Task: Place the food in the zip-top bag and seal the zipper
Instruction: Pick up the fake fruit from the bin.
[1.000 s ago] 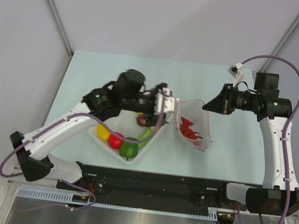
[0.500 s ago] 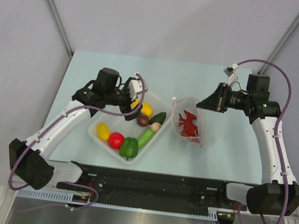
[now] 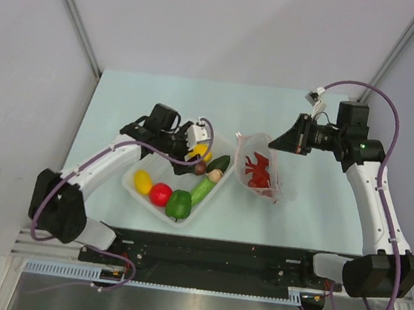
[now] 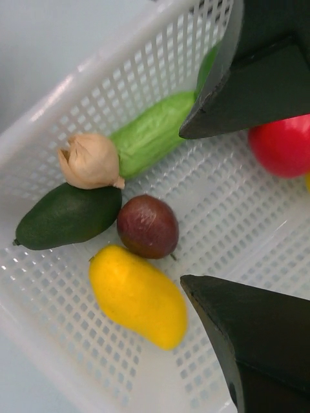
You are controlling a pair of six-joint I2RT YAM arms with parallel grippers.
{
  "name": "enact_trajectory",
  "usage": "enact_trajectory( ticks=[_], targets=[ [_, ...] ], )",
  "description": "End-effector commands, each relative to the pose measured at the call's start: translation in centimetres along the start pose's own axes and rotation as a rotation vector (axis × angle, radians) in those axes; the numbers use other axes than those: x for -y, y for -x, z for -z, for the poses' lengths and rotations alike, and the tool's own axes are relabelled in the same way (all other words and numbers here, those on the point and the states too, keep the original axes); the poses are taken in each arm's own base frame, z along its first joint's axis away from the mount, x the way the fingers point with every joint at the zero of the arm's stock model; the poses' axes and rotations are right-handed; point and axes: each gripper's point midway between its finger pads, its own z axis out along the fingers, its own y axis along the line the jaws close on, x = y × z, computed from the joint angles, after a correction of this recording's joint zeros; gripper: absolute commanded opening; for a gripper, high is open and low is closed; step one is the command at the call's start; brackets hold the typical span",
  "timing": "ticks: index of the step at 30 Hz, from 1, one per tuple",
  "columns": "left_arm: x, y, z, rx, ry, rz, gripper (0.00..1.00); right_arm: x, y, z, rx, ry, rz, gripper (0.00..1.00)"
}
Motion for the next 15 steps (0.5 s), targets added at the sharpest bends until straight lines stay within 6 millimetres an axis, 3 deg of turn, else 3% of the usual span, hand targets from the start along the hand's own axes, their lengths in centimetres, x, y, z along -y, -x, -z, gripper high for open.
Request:
enact_trajectory(
  ticks=[1,6,10,15],
  targets=[
    [-2.5,-1.1,-3.5,-0.023,-0.048,-0.274,0.89,-0.1,0.8,-0.1,0.015,-0.004,0.063,0.0],
    [-4.5,-1.1,-5.5,0.001,-0.05,-0.473,0.89,0.0,0.7,-0.1,0.007,-0.005,0.073,0.0],
    [-5.6,0.1,-5.7,0.001,-0.112,-0.573,0.86,0.1,0.5,-0.1,-0.003,-0.003,0.074,0.0],
    [-7.2,-0.5,-6.1,-0.06,-0.152,-0.702,0.82,0.1,0.4,-0.1,-0.015,0.002,0.07,0.0]
  ],
)
